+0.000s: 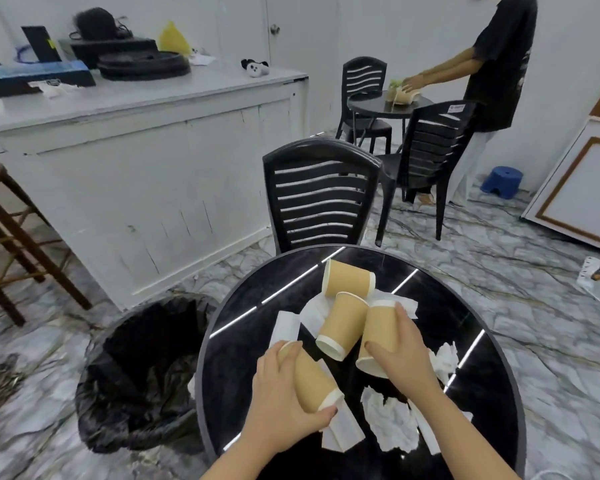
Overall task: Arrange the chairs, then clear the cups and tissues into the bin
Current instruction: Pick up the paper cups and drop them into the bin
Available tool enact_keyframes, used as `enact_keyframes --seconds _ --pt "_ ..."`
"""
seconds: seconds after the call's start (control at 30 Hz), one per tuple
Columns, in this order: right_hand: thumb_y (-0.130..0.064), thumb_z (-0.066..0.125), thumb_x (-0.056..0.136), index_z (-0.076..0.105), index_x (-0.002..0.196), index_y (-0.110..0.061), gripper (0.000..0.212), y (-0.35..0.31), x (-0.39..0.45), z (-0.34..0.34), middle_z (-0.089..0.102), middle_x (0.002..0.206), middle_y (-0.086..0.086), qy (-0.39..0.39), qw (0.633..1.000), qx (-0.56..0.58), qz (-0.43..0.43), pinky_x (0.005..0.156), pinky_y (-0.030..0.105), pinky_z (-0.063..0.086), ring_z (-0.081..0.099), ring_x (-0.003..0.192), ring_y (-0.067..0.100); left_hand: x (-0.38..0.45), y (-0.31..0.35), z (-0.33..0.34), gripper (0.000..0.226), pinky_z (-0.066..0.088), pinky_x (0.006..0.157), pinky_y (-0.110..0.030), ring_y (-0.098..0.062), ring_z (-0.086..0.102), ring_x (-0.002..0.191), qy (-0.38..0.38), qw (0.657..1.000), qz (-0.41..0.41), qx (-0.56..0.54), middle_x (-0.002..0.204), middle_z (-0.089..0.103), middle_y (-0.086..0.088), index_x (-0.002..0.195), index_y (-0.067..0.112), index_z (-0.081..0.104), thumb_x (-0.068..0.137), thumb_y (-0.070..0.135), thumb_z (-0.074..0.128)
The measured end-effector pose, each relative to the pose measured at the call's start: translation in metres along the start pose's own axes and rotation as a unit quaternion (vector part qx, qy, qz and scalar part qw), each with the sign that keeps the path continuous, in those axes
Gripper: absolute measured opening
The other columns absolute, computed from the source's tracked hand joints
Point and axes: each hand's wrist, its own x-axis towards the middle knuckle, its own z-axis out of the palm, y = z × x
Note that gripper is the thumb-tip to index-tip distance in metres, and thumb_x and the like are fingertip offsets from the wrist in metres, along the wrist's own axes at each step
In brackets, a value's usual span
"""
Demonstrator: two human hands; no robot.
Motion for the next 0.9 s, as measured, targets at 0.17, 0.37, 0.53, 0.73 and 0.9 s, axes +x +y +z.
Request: enact_keyframes --seconds 0.17,0.37,0.53,0.73,0.9 --pt "-0.023 0.066 0.077 0.012 0.145 -0.030 0.088 -0.046 0.006 0.024 0.031 0.142 0.000 -0.049 0.997 -0.007 -0.053 0.089 0.029 0.038 0.038 0.118 0.014 -0.002 -0.019 -0.032 0.100 0.025 0.108 -0.035 -0.006 0.017 0.122 0.069 0.997 -0.034 -0.028 0.137 0.016 0.015 0.136 0.035 0.025 0.050 0.068 0.063" --pt "-0.023 0.067 0.077 0.009 0.146 -0.029 0.091 -0.101 0.007 0.093 0.031 0.141 -0.004 -0.118 0.985 -0.022 -0.120 0.095 0.027 0.030 0.034 0.126 0.013 -0.015 -0.068 -0.083 0.102 0.027 0.106 -0.034 -0.007 0.018 0.120 0.141 0.986 -0.088 -0.031 0.135 0.016 0.014 0.137 0.034 0.024 0.051 0.066 0.066" --pt "-0.026 0.068 0.077 0.009 0.147 -0.030 0.092 -0.146 -0.001 0.175 0.023 0.150 -0.003 -0.185 0.971 -0.027 -0.149 0.095 0.025 0.029 0.031 0.123 0.008 -0.030 -0.130 -0.131 0.102 0.027 0.107 -0.037 -0.009 0.018 0.122 0.178 0.973 -0.141 -0.032 0.135 0.016 0.015 0.138 0.033 0.024 0.050 0.066 0.065" --pt "-0.032 0.063 0.079 0.006 0.147 -0.031 0.089 -0.189 -0.011 0.284 0.014 0.154 -0.004 -0.243 0.957 -0.063 -0.147 0.102 0.029 0.029 0.024 0.137 0.015 -0.049 -0.221 -0.190 0.100 0.027 0.107 -0.037 -0.010 0.018 0.127 0.180 0.967 -0.179 -0.032 0.134 0.015 0.015 0.138 0.036 0.023 0.051 0.068 0.062" --pt "-0.030 0.063 0.079 0.002 0.147 -0.030 0.091 -0.209 -0.012 0.357 0.012 0.155 -0.003 -0.267 0.951 -0.096 -0.119 0.106 0.033 0.028 0.021 0.138 0.017 -0.050 -0.292 -0.231 0.103 0.026 0.110 -0.038 -0.011 0.016 0.130 0.152 0.964 -0.211 -0.048 0.133 0.015 0.015 0.139 0.038 0.020 0.050 0.070 0.061"
